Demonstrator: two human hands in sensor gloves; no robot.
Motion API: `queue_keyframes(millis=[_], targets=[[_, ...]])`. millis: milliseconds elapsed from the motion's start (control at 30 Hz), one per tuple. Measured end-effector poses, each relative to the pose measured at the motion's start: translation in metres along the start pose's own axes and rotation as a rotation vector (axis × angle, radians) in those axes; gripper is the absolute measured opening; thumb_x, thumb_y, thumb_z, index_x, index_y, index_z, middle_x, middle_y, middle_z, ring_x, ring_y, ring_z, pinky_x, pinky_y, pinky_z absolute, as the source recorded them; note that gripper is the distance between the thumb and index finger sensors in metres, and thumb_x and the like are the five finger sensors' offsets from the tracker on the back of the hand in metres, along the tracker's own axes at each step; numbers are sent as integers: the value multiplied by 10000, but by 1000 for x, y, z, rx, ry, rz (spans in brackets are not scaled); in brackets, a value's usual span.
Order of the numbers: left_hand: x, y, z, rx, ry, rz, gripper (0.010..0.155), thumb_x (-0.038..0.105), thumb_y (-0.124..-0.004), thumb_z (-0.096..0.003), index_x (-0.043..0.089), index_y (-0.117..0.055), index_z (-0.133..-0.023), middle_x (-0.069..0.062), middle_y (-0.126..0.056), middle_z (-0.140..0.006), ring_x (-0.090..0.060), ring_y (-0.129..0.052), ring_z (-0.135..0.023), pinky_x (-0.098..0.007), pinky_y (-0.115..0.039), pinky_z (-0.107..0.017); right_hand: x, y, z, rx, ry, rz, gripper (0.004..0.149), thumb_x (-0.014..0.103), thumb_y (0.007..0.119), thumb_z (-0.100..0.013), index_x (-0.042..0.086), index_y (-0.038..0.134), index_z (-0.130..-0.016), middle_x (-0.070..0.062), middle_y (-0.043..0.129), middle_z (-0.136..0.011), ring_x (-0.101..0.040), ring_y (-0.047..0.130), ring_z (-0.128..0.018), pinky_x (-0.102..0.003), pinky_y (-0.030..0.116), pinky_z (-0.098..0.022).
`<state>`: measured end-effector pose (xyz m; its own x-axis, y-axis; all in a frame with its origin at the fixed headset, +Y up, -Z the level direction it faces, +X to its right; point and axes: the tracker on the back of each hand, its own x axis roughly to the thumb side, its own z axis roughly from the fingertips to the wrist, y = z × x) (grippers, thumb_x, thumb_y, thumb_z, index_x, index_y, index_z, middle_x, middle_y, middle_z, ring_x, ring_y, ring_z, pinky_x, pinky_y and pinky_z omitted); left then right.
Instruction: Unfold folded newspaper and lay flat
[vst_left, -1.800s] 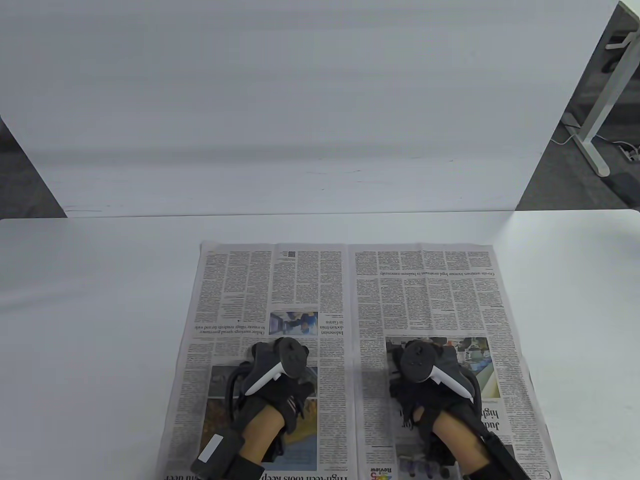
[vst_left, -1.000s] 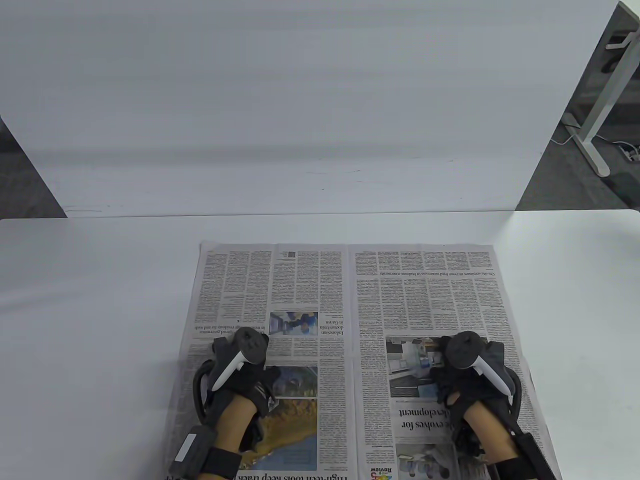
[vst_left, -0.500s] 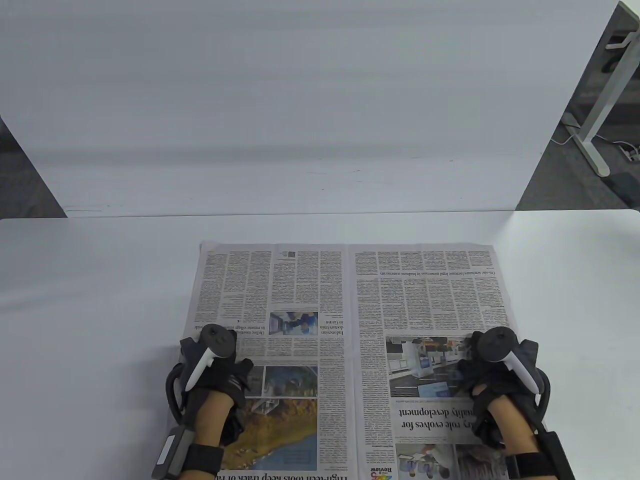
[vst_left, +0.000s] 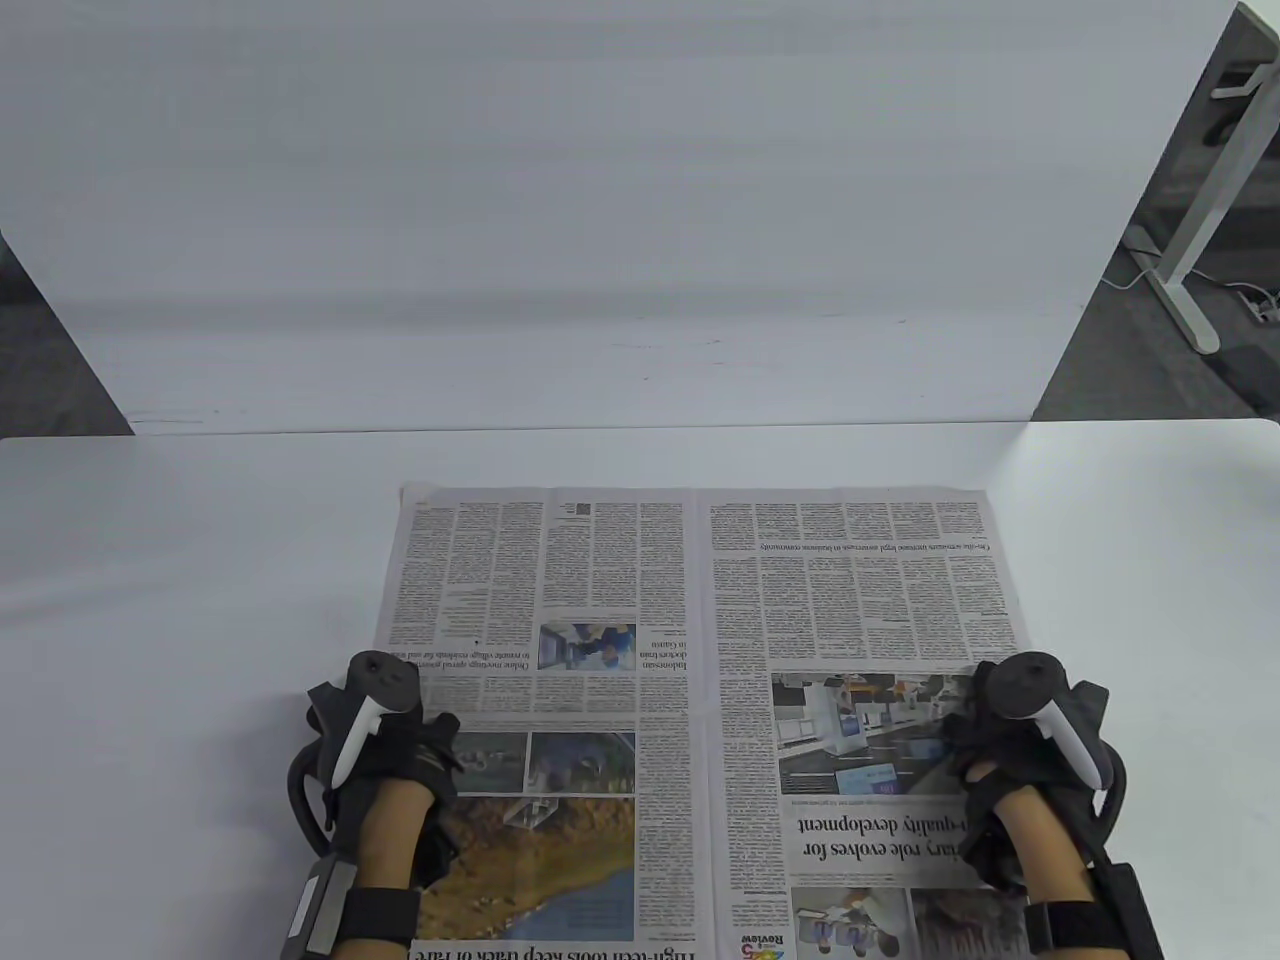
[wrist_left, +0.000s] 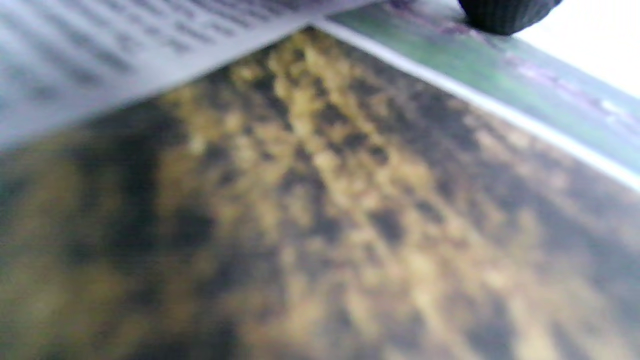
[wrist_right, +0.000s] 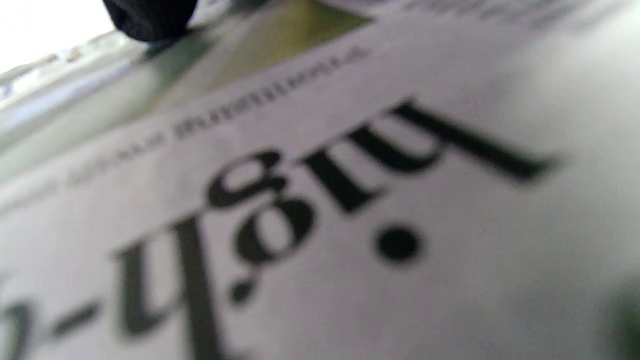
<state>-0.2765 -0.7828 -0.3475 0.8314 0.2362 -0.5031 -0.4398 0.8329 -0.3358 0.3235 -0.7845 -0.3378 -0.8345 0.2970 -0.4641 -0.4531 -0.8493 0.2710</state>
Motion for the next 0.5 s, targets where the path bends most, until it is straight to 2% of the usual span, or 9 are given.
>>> queue_keyframes(millis=[133,300,400,500], targets=[[6,2,4,40,-6,-32,750,487,-641,-476,357,-171,-1046,-83,25,-1103,-575,9,-980,-751,-152,-690,4,-2,3,1,-29,-12,717,456,636,-476,250,250,-1044,-83,70,-1118,-473,-11,-958,-759,158,-596],[41,10,30,94,-131,-120,726,460,-639,-483,348,-211,-1059,-89,-18,-1119,-561,-30,-1009,-756,-185,-695,36,-8,27,-18,-143,42,718,451,645,-476,237,269,-1048,-102,99,-1127,-494,26,-973,-776,162,-582],[61,3,40,70,-231,-181,709,451,-644,-483,349,-255,-1066,-86,-58,-1133,-555,-60,-1021,-754,-198,-698,53,-2,38,29,-204,79,712,450,649,-478,232,289,-1054,-107,114,-1132,-496,37,-978,-778,163,-583],[77,-13,44,14,-305,-212,691,443,-650,-481,344,-299,-1068,-91,-114,-1143,-554,-103,-1029,-749,-219,-701,70,15,45,101,-264,129,704,443,655,-478,225,315,-1055,-118,145,-1138,-509,63,-981,-784,164,-580]])
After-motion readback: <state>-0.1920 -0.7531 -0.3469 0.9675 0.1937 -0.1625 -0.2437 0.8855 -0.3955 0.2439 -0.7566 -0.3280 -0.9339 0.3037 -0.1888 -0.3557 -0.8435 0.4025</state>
